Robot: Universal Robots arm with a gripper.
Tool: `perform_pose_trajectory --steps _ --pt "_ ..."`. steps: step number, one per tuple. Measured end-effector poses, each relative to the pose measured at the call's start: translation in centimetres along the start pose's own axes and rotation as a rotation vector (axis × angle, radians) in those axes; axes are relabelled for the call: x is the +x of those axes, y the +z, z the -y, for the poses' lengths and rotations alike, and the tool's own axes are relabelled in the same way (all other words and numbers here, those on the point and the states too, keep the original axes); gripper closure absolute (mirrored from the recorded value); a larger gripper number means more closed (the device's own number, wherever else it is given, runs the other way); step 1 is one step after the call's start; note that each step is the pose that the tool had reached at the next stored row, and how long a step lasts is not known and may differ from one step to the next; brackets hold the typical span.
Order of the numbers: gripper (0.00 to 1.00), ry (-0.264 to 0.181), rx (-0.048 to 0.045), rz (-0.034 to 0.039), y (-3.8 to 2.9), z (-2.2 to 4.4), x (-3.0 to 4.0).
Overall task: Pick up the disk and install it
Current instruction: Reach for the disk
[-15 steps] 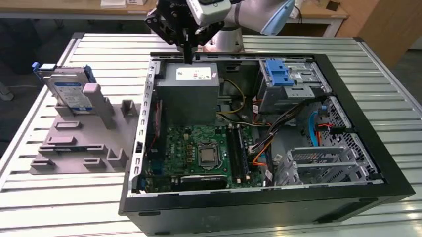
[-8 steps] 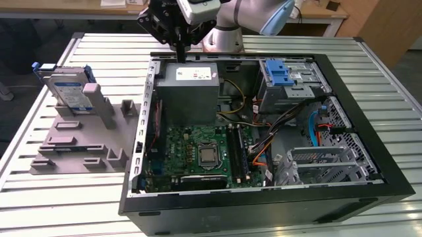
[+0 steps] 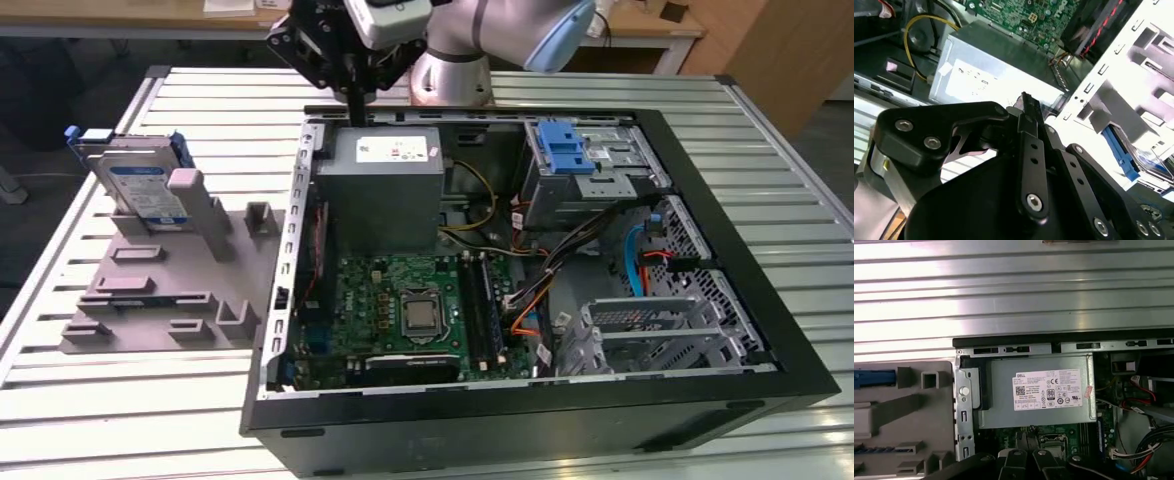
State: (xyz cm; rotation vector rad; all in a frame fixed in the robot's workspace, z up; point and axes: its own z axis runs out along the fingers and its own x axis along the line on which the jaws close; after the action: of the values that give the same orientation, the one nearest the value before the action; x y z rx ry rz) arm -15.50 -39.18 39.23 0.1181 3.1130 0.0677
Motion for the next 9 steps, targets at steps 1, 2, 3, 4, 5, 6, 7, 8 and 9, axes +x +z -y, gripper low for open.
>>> perform_pose_trajectory --steps 1,2,3,4,5,6,7,8,9 --pt "0.88 0.0 0.0 -0.0001 0.01 -0.07 0.21" --pt "0.88 0.0 0.0001 -0.0003 0.02 -0.15 0.48" --pt "0.88 0.0 0.0001 -0.0003 0.05 -0.24 0.77" --pt "0.88 0.0 0.0001 -0.0004 0.08 -0.33 1.09" --pt "0.88 0.0 0.0001 -0.0004 0.11 -0.42 1.38" --pt "0.88 0.0 0.0001 -0.0006 0.14 -0.53 1.65" --pt "0.88 0.0 0.0002 -0.0009 0.17 -0.65 1.89" --pt "0.88 0.0 0.0005 -0.0013 0.21 -0.77 2.11" --pt "0.88 0.0 0.001 -0.0019 0.25 -0.91 2.31"
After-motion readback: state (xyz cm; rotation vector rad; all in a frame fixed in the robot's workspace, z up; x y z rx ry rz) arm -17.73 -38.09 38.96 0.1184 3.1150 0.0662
